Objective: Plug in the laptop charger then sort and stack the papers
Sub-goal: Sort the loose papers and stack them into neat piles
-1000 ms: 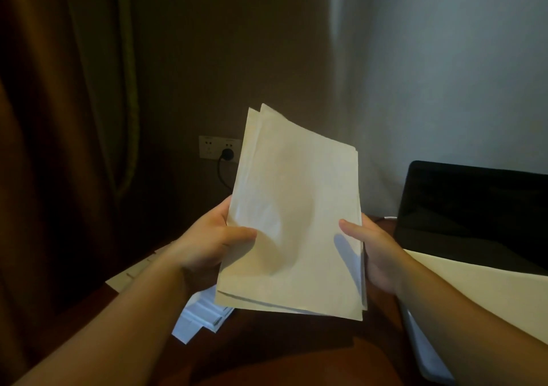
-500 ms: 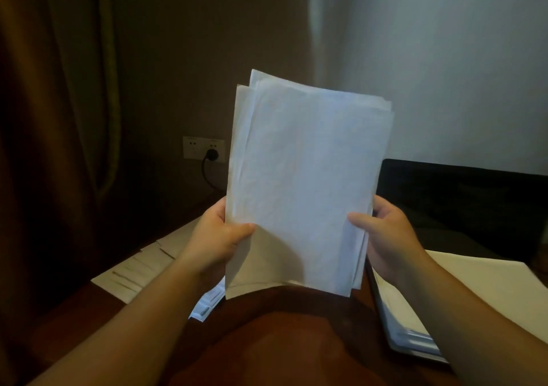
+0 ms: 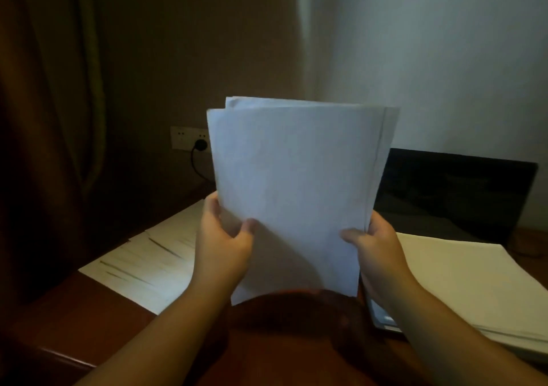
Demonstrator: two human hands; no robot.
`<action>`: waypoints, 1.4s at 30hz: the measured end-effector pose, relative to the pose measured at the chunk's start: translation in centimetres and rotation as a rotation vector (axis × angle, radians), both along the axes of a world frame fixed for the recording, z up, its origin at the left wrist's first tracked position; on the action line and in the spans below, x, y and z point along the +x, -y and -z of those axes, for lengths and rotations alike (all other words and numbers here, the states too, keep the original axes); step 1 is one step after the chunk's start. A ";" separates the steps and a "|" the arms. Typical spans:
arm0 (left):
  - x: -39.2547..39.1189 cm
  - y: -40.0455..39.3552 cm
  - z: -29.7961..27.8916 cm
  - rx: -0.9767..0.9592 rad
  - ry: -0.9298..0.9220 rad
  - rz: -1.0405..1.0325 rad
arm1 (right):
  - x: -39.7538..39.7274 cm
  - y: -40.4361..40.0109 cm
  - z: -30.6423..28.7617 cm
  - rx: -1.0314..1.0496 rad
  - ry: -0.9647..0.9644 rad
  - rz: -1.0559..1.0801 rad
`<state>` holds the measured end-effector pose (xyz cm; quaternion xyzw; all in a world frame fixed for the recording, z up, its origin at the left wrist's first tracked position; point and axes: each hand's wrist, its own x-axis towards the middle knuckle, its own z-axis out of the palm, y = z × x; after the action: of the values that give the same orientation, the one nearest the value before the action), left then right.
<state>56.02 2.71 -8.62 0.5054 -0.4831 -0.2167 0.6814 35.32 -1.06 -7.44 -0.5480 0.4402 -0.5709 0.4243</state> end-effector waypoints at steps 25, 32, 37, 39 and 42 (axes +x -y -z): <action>-0.7 1.2 -1.9 0.166 0.201 0.057 | -1.7 -0.6 -0.9 0.039 0.006 -0.038; -3.0 2.5 -5.2 0.256 0.293 0.208 | -5.0 -1.7 -2.3 0.072 -0.022 0.116; -5.6 3.2 -5.5 0.300 0.240 0.218 | -7.8 -3.3 -2.2 0.182 0.135 0.192; -6.9 3.3 -5.1 0.338 0.145 0.221 | -9.3 -3.7 -1.8 0.230 0.219 0.232; -9.4 2.9 -4.2 0.476 -0.083 0.301 | -11.5 -4.2 -1.2 0.279 0.337 0.307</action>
<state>46.66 -0.20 -4.37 0.5644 -0.4598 -0.4435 0.5228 23.86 3.09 -6.20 -0.3084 0.5157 -0.6454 0.4715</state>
